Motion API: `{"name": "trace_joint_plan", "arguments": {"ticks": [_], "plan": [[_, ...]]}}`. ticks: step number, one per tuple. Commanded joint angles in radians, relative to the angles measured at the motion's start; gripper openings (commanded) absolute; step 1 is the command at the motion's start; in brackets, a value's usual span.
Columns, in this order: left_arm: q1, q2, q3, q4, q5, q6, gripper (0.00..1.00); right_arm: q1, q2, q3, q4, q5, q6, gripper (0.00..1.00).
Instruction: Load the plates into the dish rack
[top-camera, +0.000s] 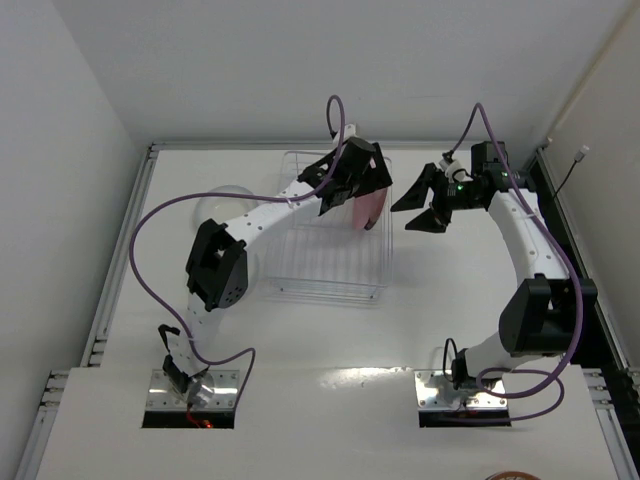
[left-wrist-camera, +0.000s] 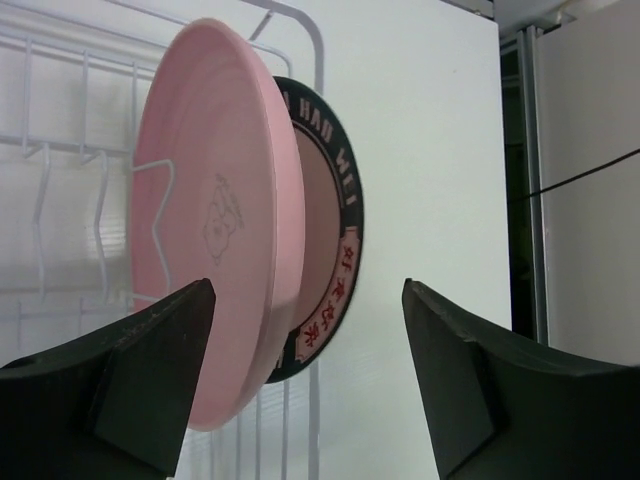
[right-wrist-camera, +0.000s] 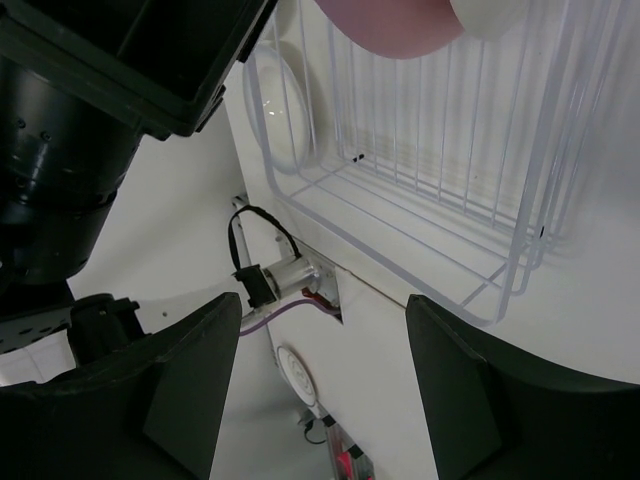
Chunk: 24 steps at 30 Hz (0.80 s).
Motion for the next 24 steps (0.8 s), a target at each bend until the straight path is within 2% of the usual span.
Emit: {"name": "trace_joint_plan", "arguments": {"ticks": [1,9,11,13,17,20,24], "plan": [[-0.016,0.004,0.065,0.007,-0.025,0.034,0.73,-0.004,-0.025,0.002,0.016,-0.023,-0.018,0.65],[-0.016,-0.034,0.153,0.018,-0.035,0.151,0.75,-0.004,-0.025,0.002,0.025,-0.032,-0.018,0.65],[-0.016,-0.082,0.153,0.056,-0.058,0.238,0.78,-0.004,-0.025,0.002,0.025,-0.032,-0.027,0.65],[-0.016,-0.123,0.136,0.077,-0.086,0.35,0.82,-0.004,-0.025,0.002,0.025,-0.032,-0.027,0.72],[-0.016,-0.235,0.078,0.114,-0.225,0.551,0.93,-0.004,-0.025,0.021,0.025,-0.023,-0.036,0.79],[0.023,-0.32,0.013,0.127,-0.375,0.664,0.99,-0.004,-0.025,0.021,0.025,-0.023,-0.036,0.79],[0.161,-0.349,-0.022,0.0,-0.581,0.645,0.99,-0.004,-0.016,0.021,0.025,-0.023,-0.036,0.8]]}}
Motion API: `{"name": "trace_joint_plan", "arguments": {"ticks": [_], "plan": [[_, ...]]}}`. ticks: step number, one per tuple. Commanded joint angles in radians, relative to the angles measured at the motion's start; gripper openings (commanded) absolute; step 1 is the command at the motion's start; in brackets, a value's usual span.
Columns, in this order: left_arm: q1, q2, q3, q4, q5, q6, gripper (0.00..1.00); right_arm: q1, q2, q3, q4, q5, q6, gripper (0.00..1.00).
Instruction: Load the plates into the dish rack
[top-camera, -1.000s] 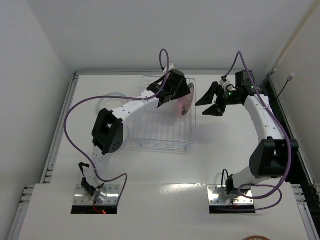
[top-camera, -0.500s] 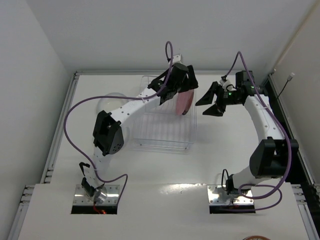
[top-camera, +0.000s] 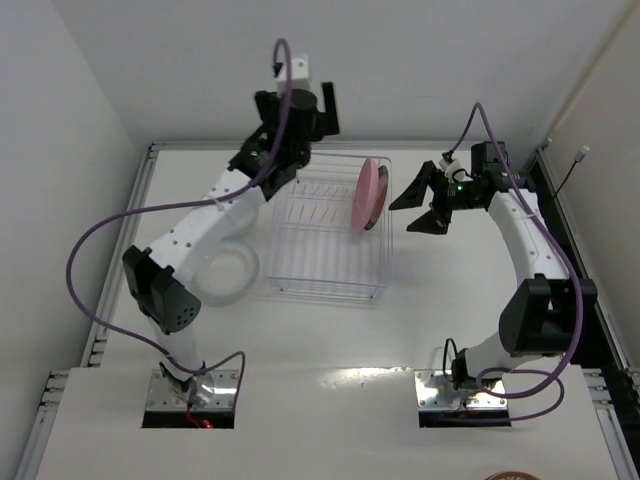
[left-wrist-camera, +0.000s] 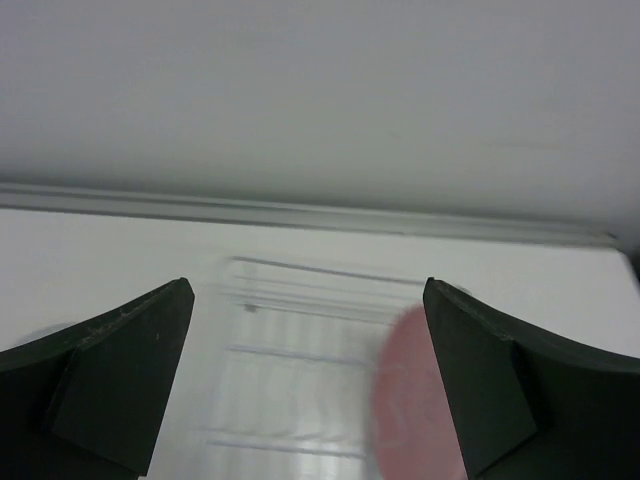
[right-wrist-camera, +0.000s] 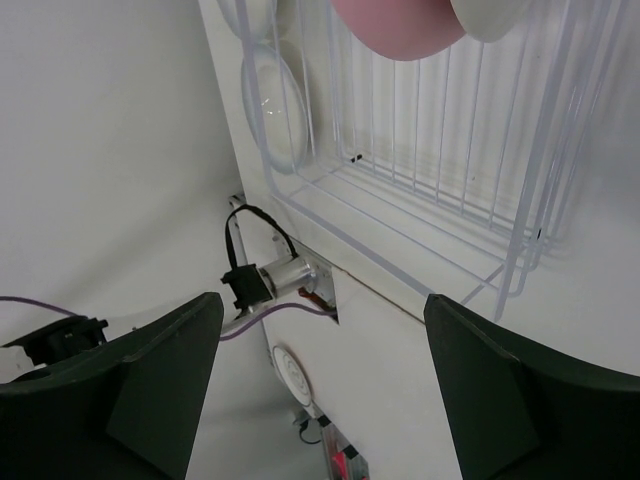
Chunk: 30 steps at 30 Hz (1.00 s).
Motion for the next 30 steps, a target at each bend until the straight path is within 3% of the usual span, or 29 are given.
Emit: {"name": "trace_joint_plan", "arguments": {"ticks": [1,6,8,11,15,22,30], "plan": [[0.172,-0.033,-0.019,-0.13,-0.23,0.058,0.99,-0.004,-0.016,0.021,0.024,-0.023,-0.022,0.8],[0.341,-0.117,-0.256,-0.109,-0.207,0.087,0.99,-0.004,-0.016,0.021,0.024,-0.023,-0.022,0.8],[0.438,-0.131,-0.343,-0.122,-0.108,0.041,0.99,0.005,-0.016,0.021,0.024,-0.023,-0.022,0.8],[0.488,-0.122,-0.436,-0.131,0.008,0.004,0.99,0.005,-0.016,0.012,0.024,-0.023,-0.022,0.8],[0.489,-0.059,-0.468,-0.118,0.114,0.006,0.99,0.005,-0.006,0.012,0.024,-0.032,-0.022,0.8],[0.458,0.054,-0.479,-0.128,0.123,0.018,0.99,0.005,-0.015,-0.008,0.024,-0.041,-0.022,0.8],[0.413,0.108,-0.595,-0.089,0.171,0.018,0.99,0.005,-0.006,-0.017,0.034,-0.05,-0.022,0.8]]}}
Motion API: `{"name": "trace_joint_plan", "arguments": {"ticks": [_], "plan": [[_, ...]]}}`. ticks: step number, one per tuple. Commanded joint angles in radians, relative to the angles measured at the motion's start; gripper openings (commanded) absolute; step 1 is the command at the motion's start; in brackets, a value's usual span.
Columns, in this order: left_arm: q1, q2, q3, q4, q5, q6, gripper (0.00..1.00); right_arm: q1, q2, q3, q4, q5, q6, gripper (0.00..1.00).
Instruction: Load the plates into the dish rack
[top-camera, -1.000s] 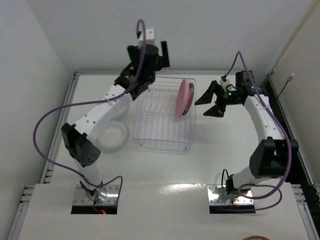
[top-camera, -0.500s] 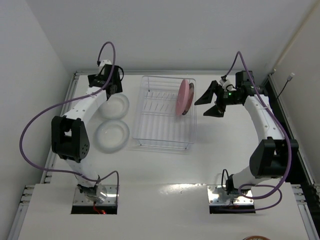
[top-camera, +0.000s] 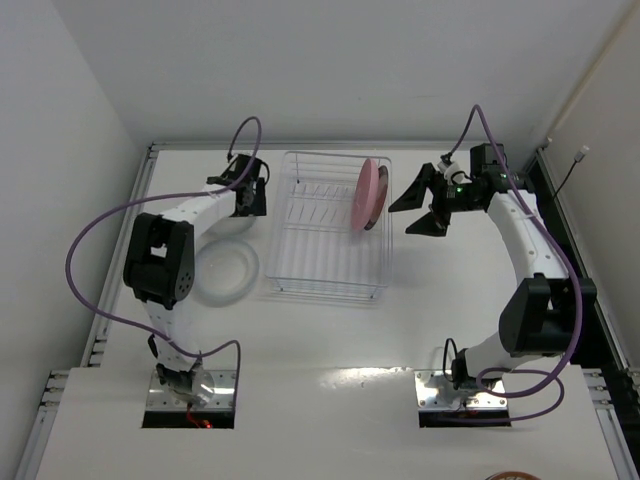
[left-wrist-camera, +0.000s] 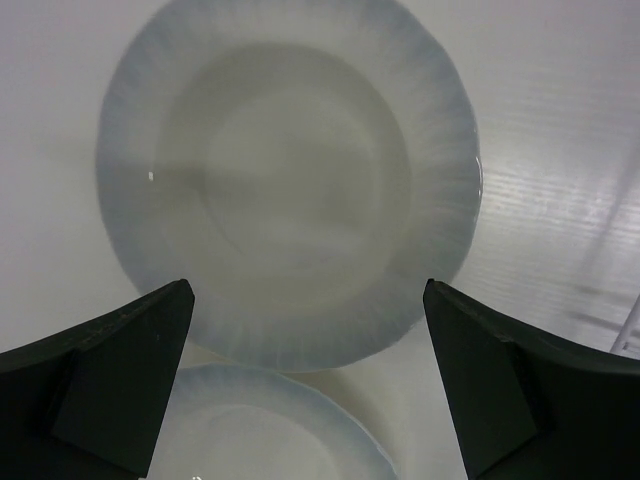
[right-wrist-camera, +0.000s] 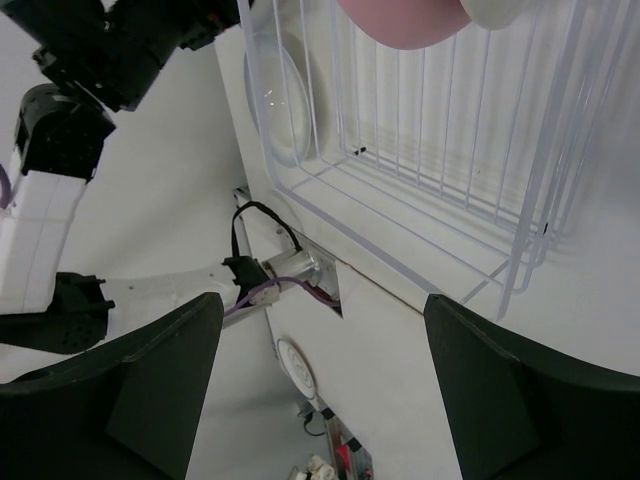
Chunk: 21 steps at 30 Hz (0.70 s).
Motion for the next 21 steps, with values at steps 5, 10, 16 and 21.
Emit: {"name": "trace_joint_plan", "arguments": {"ticks": [5,10,16,21], "plan": [[-0.062,0.075,-0.022,0.037,0.054,-0.004,0.99,0.005,0.004,0.0,0.042,-0.032,-0.019,0.8],[-0.073,0.141,0.023,0.028,0.054,-0.004,0.99,0.005,0.014,0.0,0.042,-0.032,-0.019,0.8],[-0.073,0.163,0.044,0.028,0.025,-0.016,0.91,0.005,0.045,0.009,0.042,-0.041,-0.019,0.8],[-0.073,0.163,0.044,0.051,0.025,-0.016,0.35,0.005,0.064,0.009,0.052,-0.05,-0.008,0.8]]}}
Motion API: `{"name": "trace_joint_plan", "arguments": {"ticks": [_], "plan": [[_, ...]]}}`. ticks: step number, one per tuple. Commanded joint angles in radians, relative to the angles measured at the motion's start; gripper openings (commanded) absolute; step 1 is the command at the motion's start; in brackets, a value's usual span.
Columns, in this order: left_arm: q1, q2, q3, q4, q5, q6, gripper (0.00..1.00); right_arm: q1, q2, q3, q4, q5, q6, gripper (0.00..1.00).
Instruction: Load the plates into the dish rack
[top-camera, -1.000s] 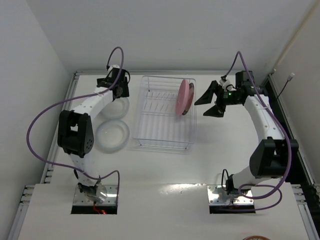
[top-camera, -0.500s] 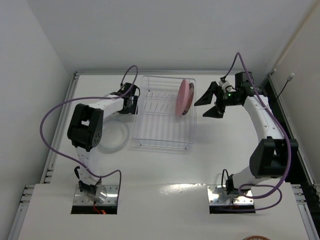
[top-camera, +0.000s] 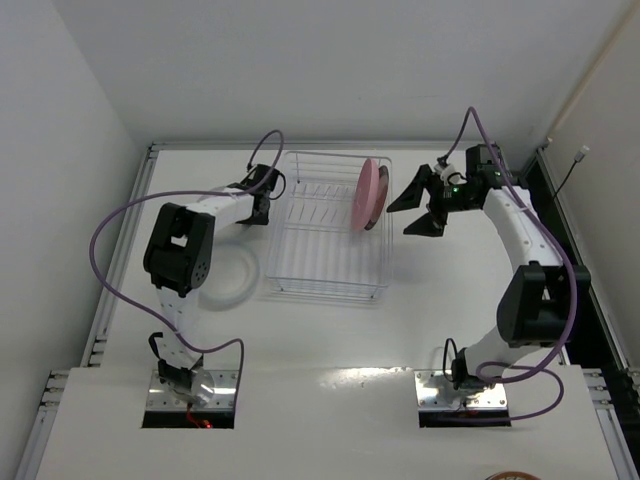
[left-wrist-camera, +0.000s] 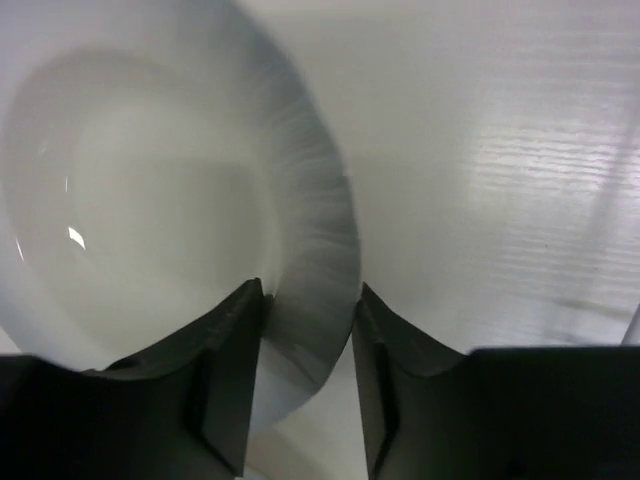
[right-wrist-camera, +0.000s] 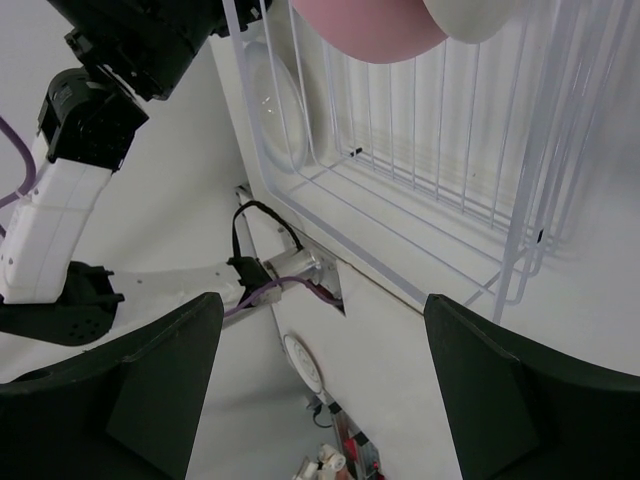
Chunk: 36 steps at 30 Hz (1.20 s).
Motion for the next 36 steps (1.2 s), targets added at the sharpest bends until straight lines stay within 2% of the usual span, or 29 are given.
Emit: {"name": "trace_joint_plan", "arguments": {"ticks": [1,2,4,6,19,30,34,36], "plan": [[-0.011,0.011,0.025,0.021,0.007,-0.015,0.31,0.005,0.023,0.01,0.045,-0.04,0.0,0.8],[-0.011,0.011,0.025,0.021,0.007,-0.015,0.22,0.005,0.023,0.01,0.045,-0.04,0.0,0.8],[-0.011,0.0,0.034,0.03,-0.008,-0.015,0.14,0.005,0.034,0.019,0.045,-0.04,0.0,0.8],[-0.011,-0.034,0.045,0.03,-0.018,-0.015,0.01,0.005,0.043,0.03,0.045,-0.04,0.0,0.8],[-0.002,-0.159,0.203,0.05,-0.067,0.005,0.0,0.005,0.072,0.059,0.027,-0.049,0.0,0.8],[0.017,-0.239,0.169,0.059,-0.09,-0.004,0.0,-0.004,0.052,0.03,0.027,-0.049,0.0,0.8],[0.017,-0.249,0.264,0.05,-0.126,0.006,0.0,-0.004,0.042,0.03,0.027,-0.049,0.0,0.8],[0.017,-0.258,0.359,0.039,-0.137,0.006,0.0,-0.004,0.042,0.039,0.018,-0.04,0.0,0.8]]}}
